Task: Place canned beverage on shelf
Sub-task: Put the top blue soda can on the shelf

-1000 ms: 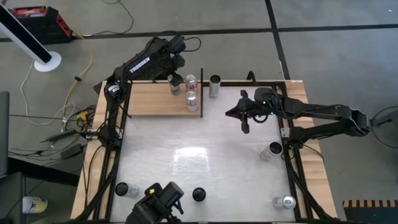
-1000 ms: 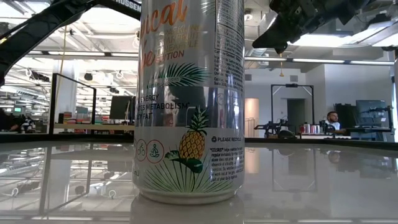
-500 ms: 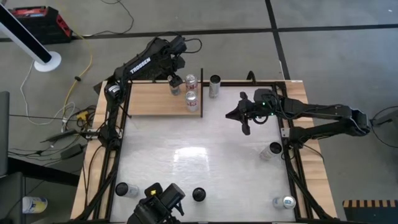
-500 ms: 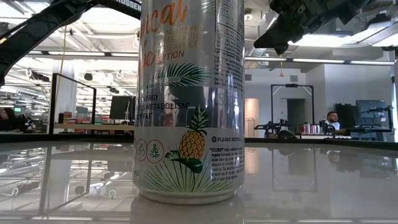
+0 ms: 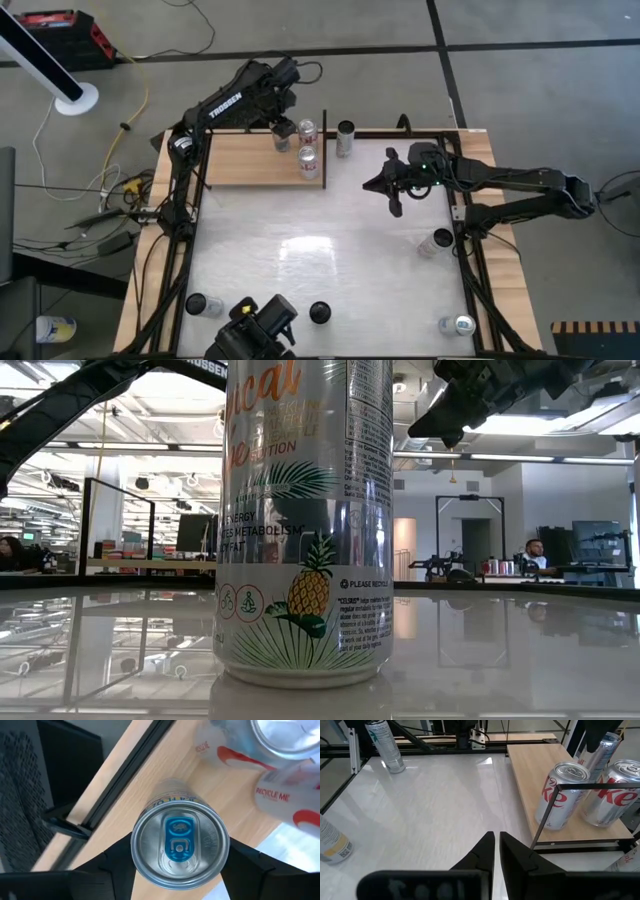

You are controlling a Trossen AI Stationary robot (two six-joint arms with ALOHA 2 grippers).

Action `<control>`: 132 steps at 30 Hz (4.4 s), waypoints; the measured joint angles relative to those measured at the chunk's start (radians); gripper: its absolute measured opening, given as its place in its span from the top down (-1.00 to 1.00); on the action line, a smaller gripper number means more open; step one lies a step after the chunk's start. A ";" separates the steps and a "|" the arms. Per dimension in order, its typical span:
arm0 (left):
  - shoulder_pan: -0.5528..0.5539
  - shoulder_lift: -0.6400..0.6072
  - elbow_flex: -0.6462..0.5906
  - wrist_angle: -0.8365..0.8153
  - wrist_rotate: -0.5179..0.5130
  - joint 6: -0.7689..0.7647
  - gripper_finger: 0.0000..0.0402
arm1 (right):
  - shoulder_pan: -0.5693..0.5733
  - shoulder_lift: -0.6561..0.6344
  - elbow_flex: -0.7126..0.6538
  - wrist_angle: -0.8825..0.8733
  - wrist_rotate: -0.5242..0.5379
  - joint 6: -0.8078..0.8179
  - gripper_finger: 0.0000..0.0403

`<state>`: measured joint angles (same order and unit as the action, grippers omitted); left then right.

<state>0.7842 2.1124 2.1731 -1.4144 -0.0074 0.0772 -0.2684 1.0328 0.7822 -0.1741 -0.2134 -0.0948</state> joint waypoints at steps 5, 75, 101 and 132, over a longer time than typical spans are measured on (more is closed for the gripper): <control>0.000 0.000 0.000 -0.008 0.001 -0.091 -0.12 | 0.000 0.000 0.000 -0.007 0.000 0.000 0.74; -0.008 0.000 -0.001 0.017 0.037 -0.284 -0.28 | 0.033 0.000 0.000 -0.100 0.000 -0.011 0.74; 0.014 0.000 -0.001 -0.008 0.034 -0.283 -0.29 | 0.033 0.000 0.000 -0.110 0.000 -0.011 0.74; 0.011 0.000 -0.001 0.016 -0.005 -0.297 -0.29 | 0.033 0.000 0.000 -0.110 0.000 -0.019 0.74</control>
<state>0.7956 2.1124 2.1723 -1.3983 -0.0126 -0.2199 -0.2356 1.0325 0.7822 -0.2844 -0.2131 -0.1135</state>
